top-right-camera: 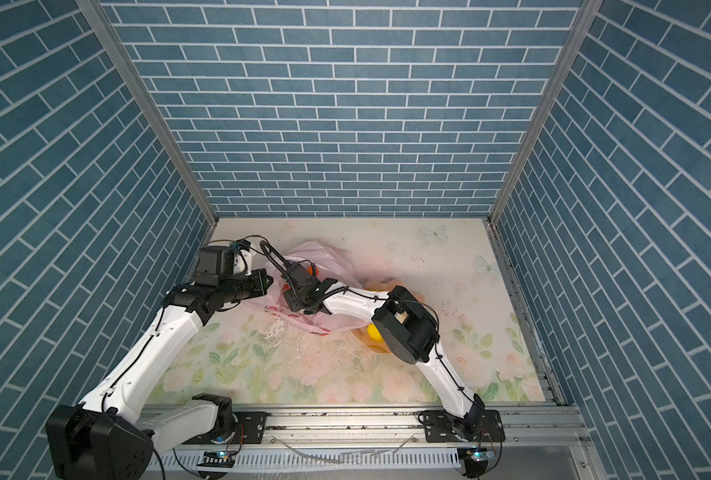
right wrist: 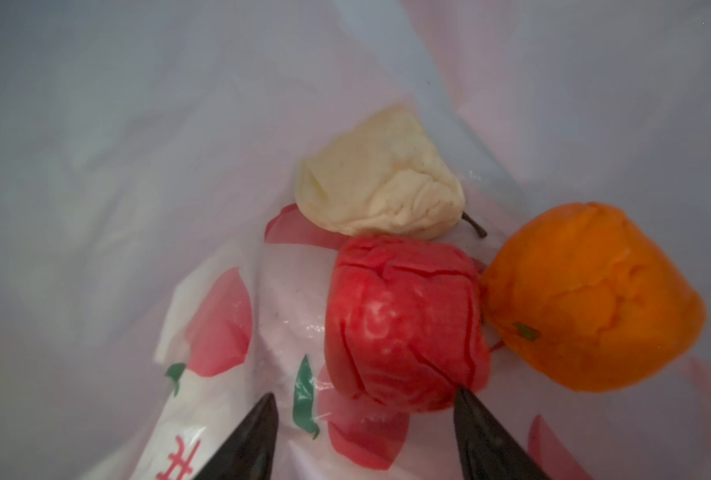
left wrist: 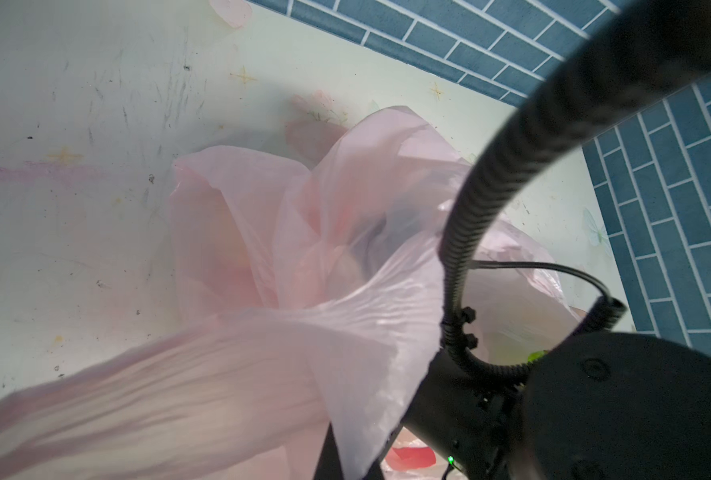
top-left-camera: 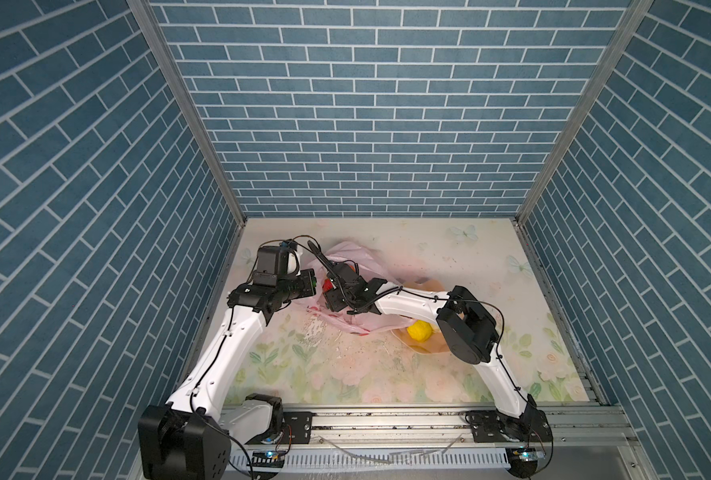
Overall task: Take the fake fruits out of the plastic bag
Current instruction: 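Lower the right gripper onto the red apple and close on it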
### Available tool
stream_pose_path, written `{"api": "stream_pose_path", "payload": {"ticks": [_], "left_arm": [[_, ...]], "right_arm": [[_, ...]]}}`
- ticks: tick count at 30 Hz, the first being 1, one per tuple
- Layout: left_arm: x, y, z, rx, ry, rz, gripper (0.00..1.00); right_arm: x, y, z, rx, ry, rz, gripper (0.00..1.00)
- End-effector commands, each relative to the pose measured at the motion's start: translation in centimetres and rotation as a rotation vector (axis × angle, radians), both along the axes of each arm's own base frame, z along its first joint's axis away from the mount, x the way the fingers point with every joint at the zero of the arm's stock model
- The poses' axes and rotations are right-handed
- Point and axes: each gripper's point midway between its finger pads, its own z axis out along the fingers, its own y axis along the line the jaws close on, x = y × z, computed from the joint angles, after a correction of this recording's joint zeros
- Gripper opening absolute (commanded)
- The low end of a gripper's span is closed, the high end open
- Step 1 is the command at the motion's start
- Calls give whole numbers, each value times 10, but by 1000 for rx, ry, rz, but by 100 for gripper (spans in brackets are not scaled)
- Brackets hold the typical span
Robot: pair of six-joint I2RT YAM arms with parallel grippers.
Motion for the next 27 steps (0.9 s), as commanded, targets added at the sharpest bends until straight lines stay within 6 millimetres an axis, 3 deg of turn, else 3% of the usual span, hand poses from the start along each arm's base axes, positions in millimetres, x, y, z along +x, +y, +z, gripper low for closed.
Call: {"api": "stream_pose_path", "payload": {"ticks": [1,16,27], "left_arm": [[-7,-4,-3,1,2,-36,0],[-13,-9,-5,-13,-11,-77,0],[-15,-11,-8,-17,-13,-92,0]], "right_arm": [[17,8,16,56,-48,-55,70],[33,12,10,142,-5,-148,85],[43,16,-1,189,45,-197,86]]}}
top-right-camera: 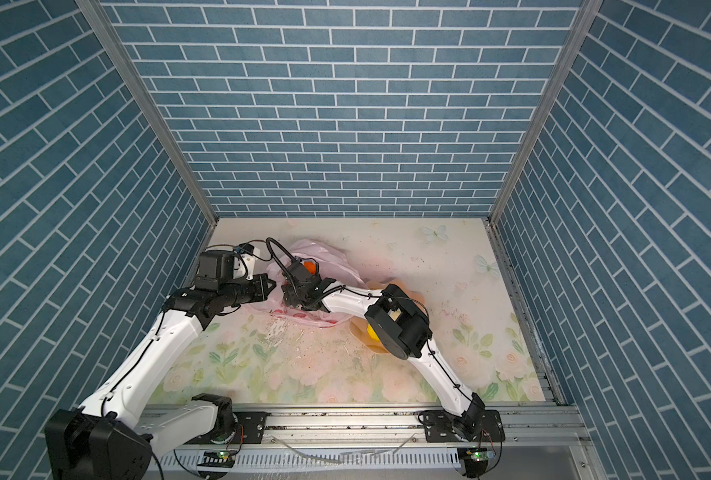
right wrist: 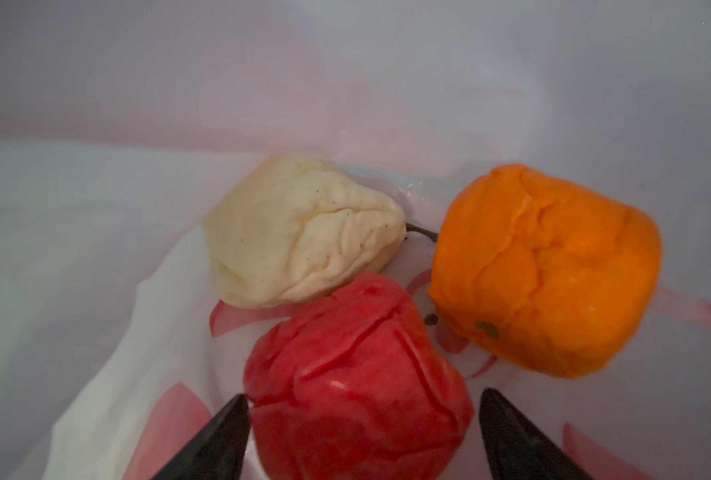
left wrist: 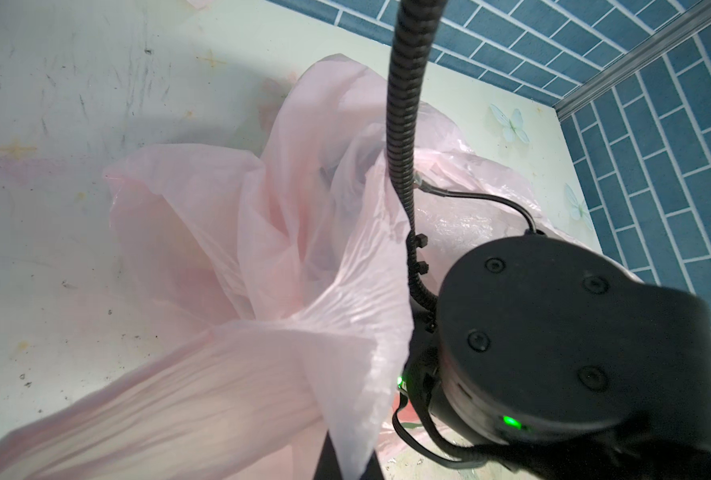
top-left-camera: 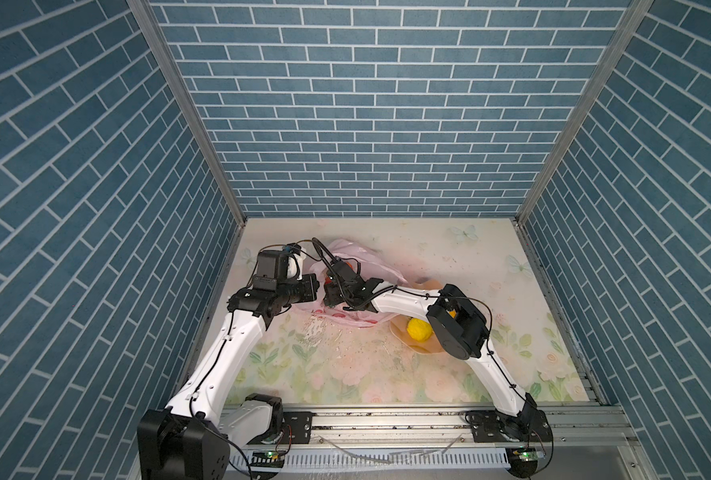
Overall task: Take the fake fruits out of the plastic bag
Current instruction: 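Lower the right gripper onto the red apple and close on it, then lift the red apple out of the bag and carry it over the bowl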
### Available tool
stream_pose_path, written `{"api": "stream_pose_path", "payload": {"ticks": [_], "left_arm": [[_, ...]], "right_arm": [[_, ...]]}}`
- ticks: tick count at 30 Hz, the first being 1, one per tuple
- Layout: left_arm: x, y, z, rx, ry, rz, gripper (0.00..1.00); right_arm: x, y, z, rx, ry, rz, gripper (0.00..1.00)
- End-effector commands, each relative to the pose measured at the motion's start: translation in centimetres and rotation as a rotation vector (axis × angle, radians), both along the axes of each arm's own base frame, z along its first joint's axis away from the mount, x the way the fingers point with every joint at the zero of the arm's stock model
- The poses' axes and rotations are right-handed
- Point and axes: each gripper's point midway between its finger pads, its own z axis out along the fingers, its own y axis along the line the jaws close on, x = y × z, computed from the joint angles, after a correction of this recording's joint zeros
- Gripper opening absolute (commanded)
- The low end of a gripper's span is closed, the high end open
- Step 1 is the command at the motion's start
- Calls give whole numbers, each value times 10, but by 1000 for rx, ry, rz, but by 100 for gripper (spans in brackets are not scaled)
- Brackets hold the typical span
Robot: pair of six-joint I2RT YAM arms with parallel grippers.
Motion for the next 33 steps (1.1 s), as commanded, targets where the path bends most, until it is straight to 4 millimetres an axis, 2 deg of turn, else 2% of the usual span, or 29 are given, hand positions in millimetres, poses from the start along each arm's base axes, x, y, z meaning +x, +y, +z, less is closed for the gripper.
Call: {"api": "stream_pose_path", "payload": {"ticks": [1,9,16,27,33], "left_arm": [[-5,-3,-1,-1,-9,-24,0],[-9,-1,-5,6,0,-20,0],[-7,4,-6,46,-8,-12,0],[-6,13,-8,94,-11,12,0],[-8,17,-5,111,-17,23,0]], "right_arm": [[13,8,9,73,10,-48,84],[19,4,2,99,29,-65,66],[13,1,9,112,36,-41,46],[2,-10,19,115,27,-10,33],[-6,-14,30,121,23,21,29]]}}
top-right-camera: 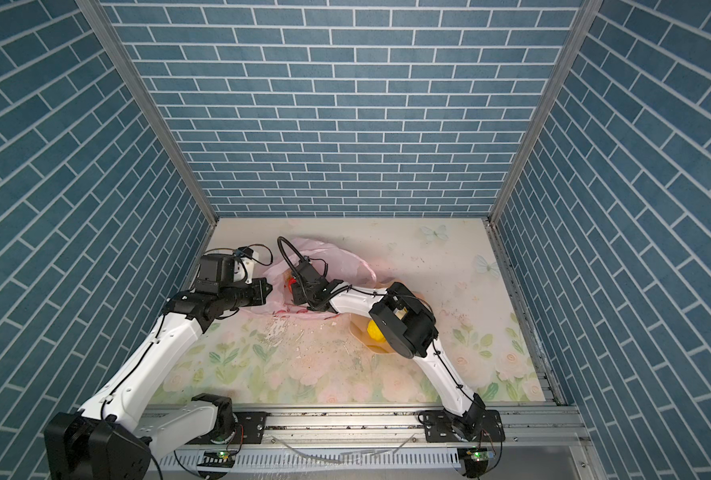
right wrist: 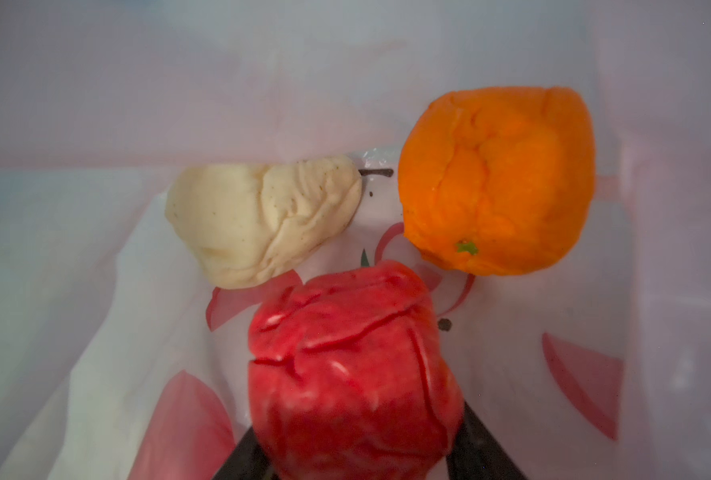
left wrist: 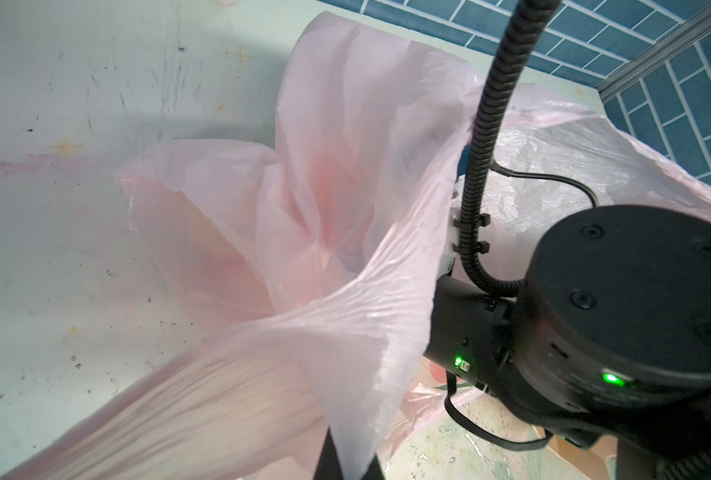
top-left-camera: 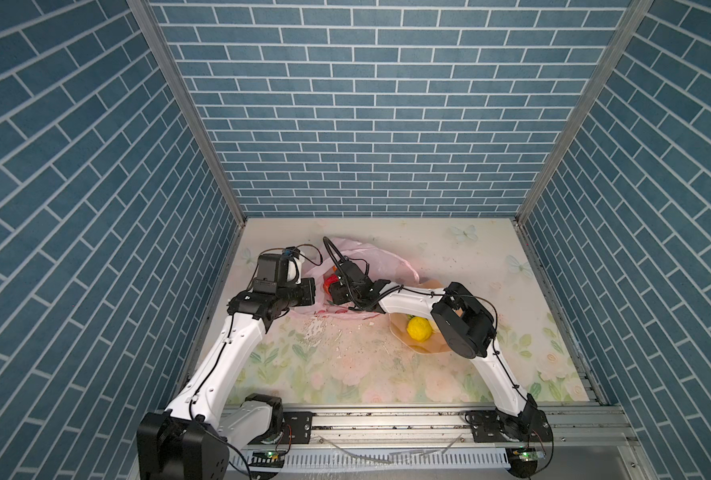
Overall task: Take the fake fruits out of the plastic bag
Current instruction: 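Lift the red apple out of the bag and carry it over the bowl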
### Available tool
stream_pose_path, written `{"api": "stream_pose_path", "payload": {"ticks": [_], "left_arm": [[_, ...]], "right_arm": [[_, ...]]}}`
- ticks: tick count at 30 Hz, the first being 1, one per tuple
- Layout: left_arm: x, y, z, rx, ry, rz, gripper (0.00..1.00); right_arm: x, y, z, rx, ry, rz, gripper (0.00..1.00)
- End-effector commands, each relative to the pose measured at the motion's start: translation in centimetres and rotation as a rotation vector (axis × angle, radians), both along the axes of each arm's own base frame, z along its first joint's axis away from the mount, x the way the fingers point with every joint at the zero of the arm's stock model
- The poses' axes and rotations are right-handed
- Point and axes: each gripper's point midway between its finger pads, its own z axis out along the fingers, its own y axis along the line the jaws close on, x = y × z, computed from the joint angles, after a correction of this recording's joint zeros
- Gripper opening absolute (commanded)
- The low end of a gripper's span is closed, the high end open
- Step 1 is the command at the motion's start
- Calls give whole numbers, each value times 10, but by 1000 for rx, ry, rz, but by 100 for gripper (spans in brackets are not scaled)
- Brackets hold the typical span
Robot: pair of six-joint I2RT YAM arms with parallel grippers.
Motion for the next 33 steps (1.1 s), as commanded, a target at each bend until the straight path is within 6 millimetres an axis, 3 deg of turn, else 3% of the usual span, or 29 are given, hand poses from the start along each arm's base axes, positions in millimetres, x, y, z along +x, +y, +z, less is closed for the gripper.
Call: {"api": "stream_pose_path", "payload": {"ticks": [1,2,3,7,20,28,33], "left_arm": [[-4,4,5,27,-9,4,0],[-4,5,5,28,-11,8,0],[-5,6,5,32,-10,13,0],[-3,9,2,35,-1,39,0],[13,15,1,1,-4,139,0],[19,15,4,-3,-10,151,0],[17,14,6,-1,-12,141,0]], "right_arm": [[-5,-3,31,38,-28,27,29],[-6,-6,27,28,-22,32,28],[-8,-6,43,46,-36,39,28],[-20,-14,54,34,-36,66,27],[-81,-54,87,-23,-13,150,26],[-104,-97,119,-38,-36,110,25],[-112,-139,136,-87,-55,45,25]]}}
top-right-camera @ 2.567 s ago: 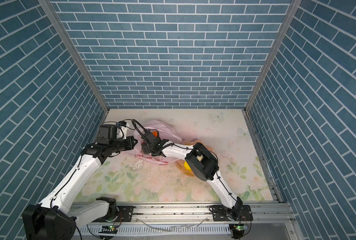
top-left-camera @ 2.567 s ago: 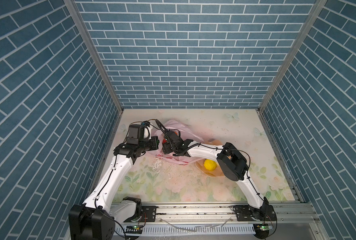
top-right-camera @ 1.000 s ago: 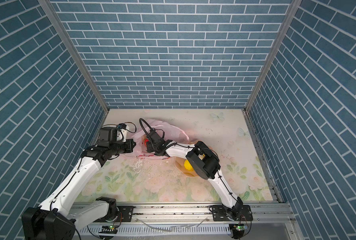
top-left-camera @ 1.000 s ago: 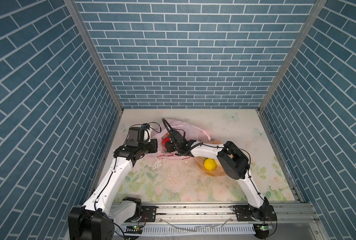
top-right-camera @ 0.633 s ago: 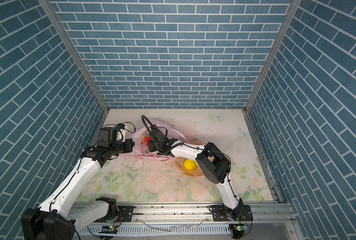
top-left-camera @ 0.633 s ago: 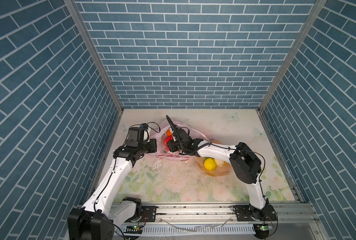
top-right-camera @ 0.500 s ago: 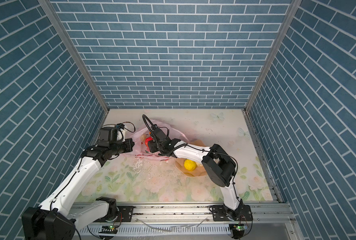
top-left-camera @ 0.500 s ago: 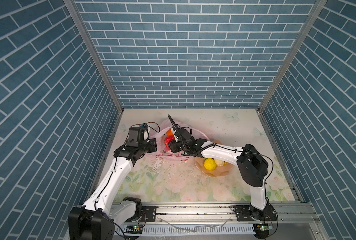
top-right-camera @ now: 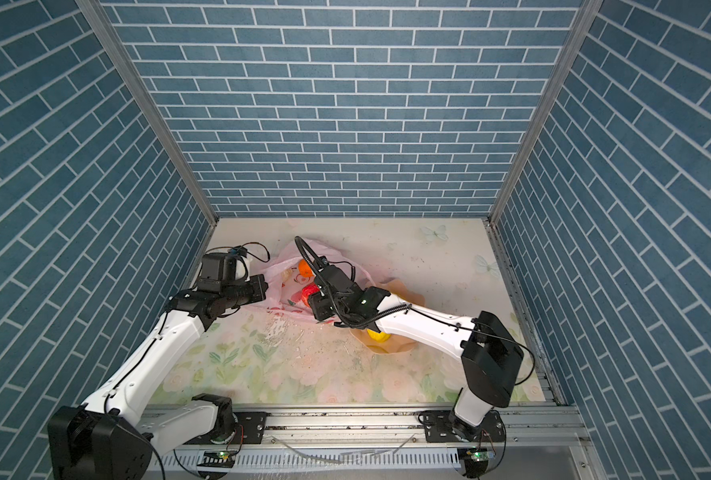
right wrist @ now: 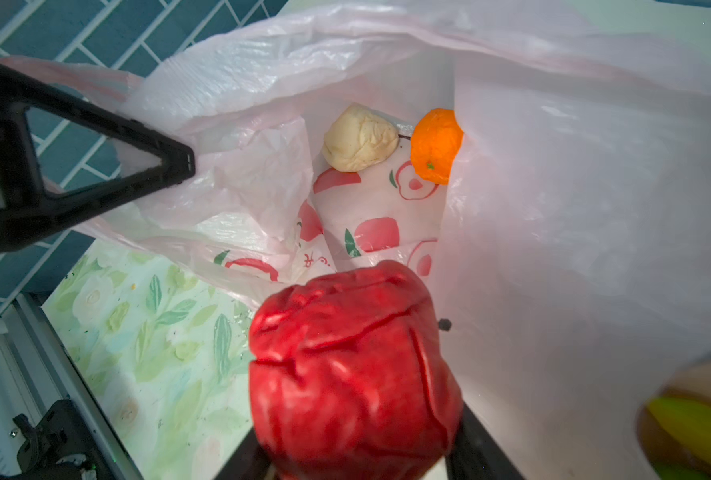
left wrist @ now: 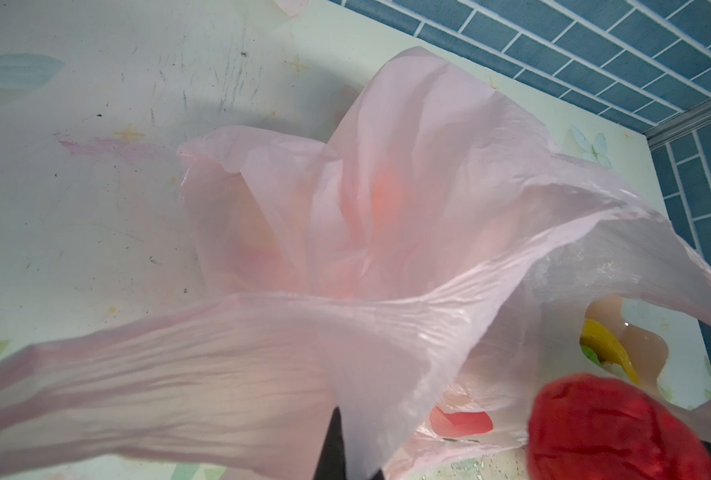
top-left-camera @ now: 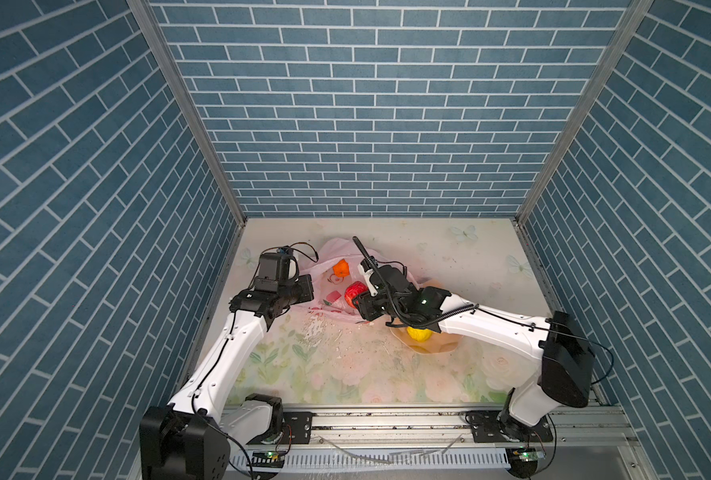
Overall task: Take the fake fruits out of the plastic bag
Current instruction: 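Lift the red apple out of the bag and carry it over the bowl, then lower the red apple into the peach bowl and open the right gripper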
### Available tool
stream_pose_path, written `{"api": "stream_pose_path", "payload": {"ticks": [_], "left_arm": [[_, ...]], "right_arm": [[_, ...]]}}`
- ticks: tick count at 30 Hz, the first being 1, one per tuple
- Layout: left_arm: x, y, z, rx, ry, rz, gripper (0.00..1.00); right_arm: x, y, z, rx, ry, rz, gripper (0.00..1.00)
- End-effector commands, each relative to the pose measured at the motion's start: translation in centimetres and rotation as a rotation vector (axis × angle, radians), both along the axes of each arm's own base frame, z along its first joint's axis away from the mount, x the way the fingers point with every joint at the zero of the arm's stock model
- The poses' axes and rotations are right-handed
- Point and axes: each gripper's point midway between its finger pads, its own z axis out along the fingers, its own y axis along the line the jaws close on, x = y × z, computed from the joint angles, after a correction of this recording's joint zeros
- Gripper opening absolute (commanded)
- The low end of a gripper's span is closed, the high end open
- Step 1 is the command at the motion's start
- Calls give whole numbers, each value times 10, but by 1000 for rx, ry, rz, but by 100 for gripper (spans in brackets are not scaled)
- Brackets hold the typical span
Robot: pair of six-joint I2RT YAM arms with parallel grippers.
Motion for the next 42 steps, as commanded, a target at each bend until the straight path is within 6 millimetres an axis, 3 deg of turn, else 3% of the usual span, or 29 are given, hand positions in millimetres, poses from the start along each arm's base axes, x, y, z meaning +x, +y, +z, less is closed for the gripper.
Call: {"api": "stream_pose_path", "payload": {"ticks": [1,12,18,21,25,42], "left_arm": [[5,-1,11,4,-32,-5,0],[6,-2,5,11,-32,-22,0],[5,2,9,26,-37,-10,0],[4,7,11,45,-41,11,0],[2,22,15,88,-46,71,0],[-19,87,24,165,-53,312,0]], "right_arm": [[-7,-41,2,-81,-12,-68,25],[-22,-143,15,-170,-22,-278,24],[-27,-185,6,-174,10,-381,24],[-30,-196,-2,-181,32,-404,23],[-30,-195,-14,-206,55,-390,23],[-19,-133,-40,-231,139,-214,22]]}}
